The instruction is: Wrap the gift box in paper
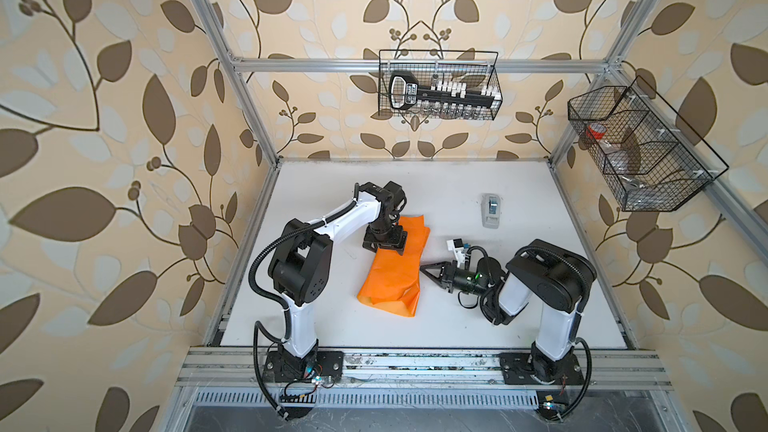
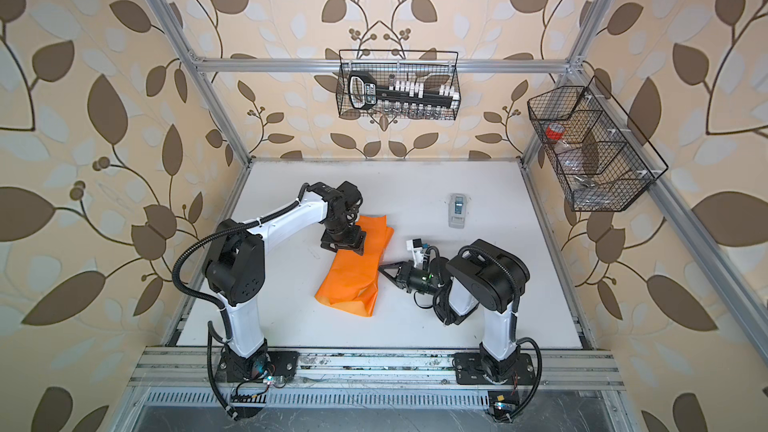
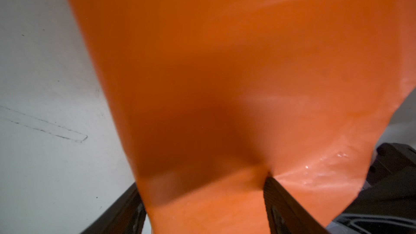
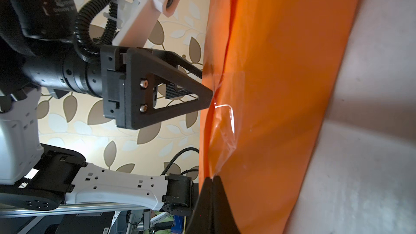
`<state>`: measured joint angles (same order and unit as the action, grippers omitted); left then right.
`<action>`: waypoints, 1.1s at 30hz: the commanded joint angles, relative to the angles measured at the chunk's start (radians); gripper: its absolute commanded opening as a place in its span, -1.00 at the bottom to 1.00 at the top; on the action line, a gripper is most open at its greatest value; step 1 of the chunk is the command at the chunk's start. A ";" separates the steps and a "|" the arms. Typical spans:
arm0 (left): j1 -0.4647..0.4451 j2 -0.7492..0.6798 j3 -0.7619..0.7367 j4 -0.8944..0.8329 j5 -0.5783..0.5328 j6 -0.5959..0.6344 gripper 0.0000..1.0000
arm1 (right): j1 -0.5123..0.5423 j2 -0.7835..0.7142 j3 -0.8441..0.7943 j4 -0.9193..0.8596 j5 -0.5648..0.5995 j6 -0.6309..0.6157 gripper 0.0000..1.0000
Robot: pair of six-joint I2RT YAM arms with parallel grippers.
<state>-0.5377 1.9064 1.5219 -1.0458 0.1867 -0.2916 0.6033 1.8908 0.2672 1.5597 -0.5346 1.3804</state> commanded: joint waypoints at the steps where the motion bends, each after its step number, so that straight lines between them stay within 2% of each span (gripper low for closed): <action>1: -0.022 0.057 -0.029 0.018 0.013 -0.018 0.59 | -0.019 -0.045 -0.012 0.050 -0.020 0.050 -1.00; 8: -0.021 0.055 -0.036 0.022 0.008 -0.018 0.59 | -0.100 -0.165 -0.003 0.048 -0.094 0.114 -1.00; 15: -0.021 0.057 -0.034 0.027 0.013 -0.020 0.59 | -0.109 -0.184 0.061 0.047 -0.185 0.151 -1.00; 23: -0.020 0.056 -0.032 0.029 0.016 -0.022 0.59 | -0.114 -0.193 0.120 -0.083 -0.400 0.104 -1.00; 25: -0.021 0.056 -0.029 0.030 0.016 -0.022 0.59 | -0.117 -0.217 0.135 -0.232 -0.439 0.020 -1.00; 28: -0.021 0.056 -0.027 0.030 0.016 -0.022 0.59 | -0.123 -0.305 0.166 -0.617 -0.447 -0.218 -1.00; 31: -0.021 0.057 -0.022 0.031 0.023 -0.025 0.59 | -0.120 -0.438 0.285 -1.253 -0.346 -0.613 -1.00; 32: -0.022 0.057 -0.017 0.032 0.025 -0.025 0.59 | -0.113 -0.469 0.332 -1.431 -0.283 -0.730 -1.00; 33: -0.021 0.059 -0.017 0.033 0.025 -0.026 0.59 | -0.113 -0.486 0.364 -1.515 -0.259 -0.785 -1.00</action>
<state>-0.5377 1.9064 1.5219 -1.0454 0.1875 -0.2947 0.4843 1.4757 0.5362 0.6151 -0.8795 0.9760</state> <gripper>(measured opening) 0.796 0.047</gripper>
